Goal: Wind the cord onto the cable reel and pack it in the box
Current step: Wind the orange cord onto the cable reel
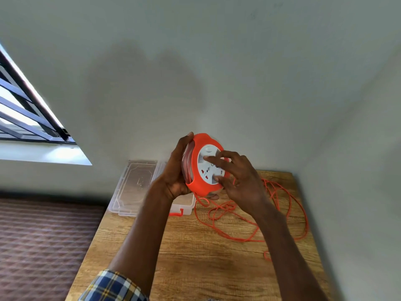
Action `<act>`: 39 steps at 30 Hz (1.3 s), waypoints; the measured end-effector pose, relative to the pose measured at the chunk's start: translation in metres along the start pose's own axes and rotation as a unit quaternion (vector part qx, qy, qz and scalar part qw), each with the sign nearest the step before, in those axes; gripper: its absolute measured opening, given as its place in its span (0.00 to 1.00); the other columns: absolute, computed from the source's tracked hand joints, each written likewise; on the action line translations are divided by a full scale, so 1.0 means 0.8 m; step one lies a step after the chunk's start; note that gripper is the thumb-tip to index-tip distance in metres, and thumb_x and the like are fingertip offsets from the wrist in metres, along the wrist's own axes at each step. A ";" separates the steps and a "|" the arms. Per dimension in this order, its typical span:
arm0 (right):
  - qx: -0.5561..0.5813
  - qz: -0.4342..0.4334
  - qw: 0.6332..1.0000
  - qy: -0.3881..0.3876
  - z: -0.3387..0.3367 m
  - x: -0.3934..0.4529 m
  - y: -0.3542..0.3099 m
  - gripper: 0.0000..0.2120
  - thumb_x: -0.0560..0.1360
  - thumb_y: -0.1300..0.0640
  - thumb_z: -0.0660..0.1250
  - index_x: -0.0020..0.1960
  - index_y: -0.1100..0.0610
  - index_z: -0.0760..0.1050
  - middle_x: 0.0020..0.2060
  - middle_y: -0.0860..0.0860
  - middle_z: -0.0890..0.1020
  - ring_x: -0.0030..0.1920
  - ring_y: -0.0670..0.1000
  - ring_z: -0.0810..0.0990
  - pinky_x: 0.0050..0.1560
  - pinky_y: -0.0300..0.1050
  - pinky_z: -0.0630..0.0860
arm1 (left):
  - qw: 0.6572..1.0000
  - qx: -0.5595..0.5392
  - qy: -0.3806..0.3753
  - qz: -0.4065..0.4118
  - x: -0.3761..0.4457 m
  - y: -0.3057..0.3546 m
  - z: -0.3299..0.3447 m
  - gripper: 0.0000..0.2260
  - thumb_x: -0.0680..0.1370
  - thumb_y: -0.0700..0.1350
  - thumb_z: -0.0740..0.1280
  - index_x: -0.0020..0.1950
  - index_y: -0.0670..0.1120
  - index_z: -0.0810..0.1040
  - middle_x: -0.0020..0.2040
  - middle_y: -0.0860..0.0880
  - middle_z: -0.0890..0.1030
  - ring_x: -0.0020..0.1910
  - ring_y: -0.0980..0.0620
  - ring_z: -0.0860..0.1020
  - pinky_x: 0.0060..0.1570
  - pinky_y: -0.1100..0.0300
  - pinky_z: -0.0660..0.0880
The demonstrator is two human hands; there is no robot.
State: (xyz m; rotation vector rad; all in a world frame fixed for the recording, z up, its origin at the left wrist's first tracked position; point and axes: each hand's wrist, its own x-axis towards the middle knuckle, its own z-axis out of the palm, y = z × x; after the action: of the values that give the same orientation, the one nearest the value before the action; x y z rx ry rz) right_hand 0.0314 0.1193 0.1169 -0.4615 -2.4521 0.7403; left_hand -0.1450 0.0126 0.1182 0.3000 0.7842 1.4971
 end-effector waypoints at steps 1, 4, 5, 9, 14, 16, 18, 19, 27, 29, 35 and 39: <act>-0.002 0.001 1.000 -0.011 0.001 0.000 0.001 0.25 0.77 0.57 0.73 0.71 0.39 0.76 0.70 0.45 0.74 0.66 0.51 0.72 0.55 0.46 0.77 | 1.000 -0.002 0.002 -0.002 0.000 0.001 -0.003 0.35 0.78 0.71 0.63 0.73 0.47 0.81 0.69 0.39 0.80 0.62 0.38 0.82 0.64 0.40 0.78; -0.042 0.007 0.999 -0.026 0.008 0.001 0.001 0.26 0.77 0.54 0.72 0.71 0.35 0.74 0.70 0.44 0.75 0.63 0.49 0.71 0.52 0.45 0.76 | 1.000 0.001 0.004 -0.010 -0.001 0.000 -0.007 0.34 0.77 0.72 0.64 0.70 0.47 0.84 0.66 0.40 0.83 0.60 0.39 0.84 0.60 0.41 0.81; -0.054 0.011 0.998 -0.028 0.008 0.003 0.001 0.27 0.77 0.53 0.73 0.71 0.34 0.73 0.68 0.43 0.77 0.61 0.49 0.71 0.49 0.44 0.74 | 1.000 0.004 0.006 -0.013 -0.001 -0.001 -0.007 0.34 0.77 0.72 0.64 0.69 0.48 0.84 0.65 0.40 0.83 0.60 0.39 0.84 0.60 0.41 0.82; -0.070 0.051 0.996 0.009 0.007 0.004 -0.009 0.28 0.71 0.43 0.74 0.69 0.29 0.71 0.53 0.36 0.81 0.50 0.44 0.71 0.38 0.37 0.67 | 1.000 0.012 0.004 -0.012 -0.002 -0.002 -0.005 0.33 0.79 0.71 0.64 0.72 0.47 0.82 0.67 0.39 0.82 0.62 0.38 0.82 0.64 0.41 0.79; -0.033 0.181 0.976 0.118 0.027 0.007 -0.031 0.33 0.68 0.25 0.65 0.65 0.44 0.78 0.42 0.44 0.87 0.40 0.44 0.85 0.38 0.39 0.80 | 1.000 0.025 0.014 -0.004 0.002 -0.006 0.003 0.30 0.80 0.69 0.65 0.66 0.46 0.85 0.60 0.41 0.86 0.57 0.40 0.86 0.57 0.43 0.82; -0.043 0.197 0.972 0.118 0.029 0.009 -0.035 0.33 0.69 0.25 0.62 0.64 0.46 0.77 0.45 0.47 0.88 0.42 0.48 0.87 0.39 0.42 0.82 | 1.000 0.022 0.021 -0.005 0.002 -0.009 0.005 0.29 0.80 0.69 0.65 0.65 0.46 0.86 0.60 0.41 0.86 0.56 0.40 0.86 0.57 0.43 0.83; -0.057 0.167 0.979 0.105 0.022 0.008 -0.033 0.33 0.72 0.25 0.60 0.65 0.47 0.78 0.44 0.46 0.87 0.42 0.47 0.86 0.37 0.39 0.79 | 0.999 0.028 0.022 -0.001 0.001 -0.008 0.003 0.30 0.80 0.69 0.64 0.65 0.47 0.86 0.61 0.41 0.86 0.57 0.40 0.86 0.57 0.43 0.83; -0.057 0.145 0.982 0.102 0.017 0.007 -0.031 0.30 0.74 0.27 0.62 0.65 0.46 0.78 0.44 0.45 0.86 0.42 0.45 0.85 0.36 0.38 0.77 | 0.999 0.031 0.019 0.002 0.000 -0.006 0.002 0.30 0.80 0.69 0.64 0.65 0.47 0.86 0.62 0.41 0.86 0.58 0.40 0.86 0.57 0.43 0.83; 0.024 -0.030 0.999 -0.023 0.001 0.000 0.000 0.25 0.77 0.65 0.71 0.66 0.40 0.80 0.72 0.42 0.70 0.62 0.49 0.73 0.50 0.42 0.79 | 1.000 0.019 -0.004 -0.004 -0.001 0.001 -0.015 0.34 0.76 0.71 0.69 0.71 0.48 0.83 0.66 0.40 0.84 0.61 0.39 0.84 0.61 0.41 0.80; 0.028 -0.028 0.999 -0.025 0.001 0.001 0.000 0.25 0.77 0.64 0.72 0.66 0.38 0.79 0.73 0.40 0.69 0.62 0.48 0.72 0.51 0.42 0.79 | 1.000 0.019 -0.009 -0.009 -0.001 0.001 -0.016 0.33 0.76 0.72 0.68 0.70 0.48 0.83 0.65 0.41 0.84 0.61 0.39 0.84 0.61 0.41 0.80; -0.016 -0.019 1.000 -0.001 0.006 0.005 -0.002 0.26 0.77 0.59 0.71 0.67 0.33 0.75 0.69 0.41 0.76 0.61 0.49 0.73 0.52 0.47 0.76 | 1.000 -0.001 -0.007 -0.014 -0.001 0.000 -0.020 0.35 0.77 0.72 0.64 0.71 0.47 0.83 0.66 0.39 0.83 0.60 0.37 0.84 0.60 0.40 0.81; -0.044 -0.014 0.998 0.034 0.011 0.007 0.001 0.24 0.75 0.59 0.72 0.65 0.36 0.79 0.63 0.42 0.80 0.54 0.48 0.73 0.44 0.42 0.73 | 1.000 0.014 0.015 -0.007 0.000 0.000 -0.017 0.34 0.77 0.72 0.62 0.68 0.48 0.85 0.65 0.40 0.84 0.59 0.39 0.85 0.59 0.41 0.82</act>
State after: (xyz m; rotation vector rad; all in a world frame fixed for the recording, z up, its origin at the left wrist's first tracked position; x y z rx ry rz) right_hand 0.0221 0.1189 0.1123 -0.4775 -2.4295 0.5974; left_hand -0.1536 0.0089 0.1085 0.2944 0.8301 1.4817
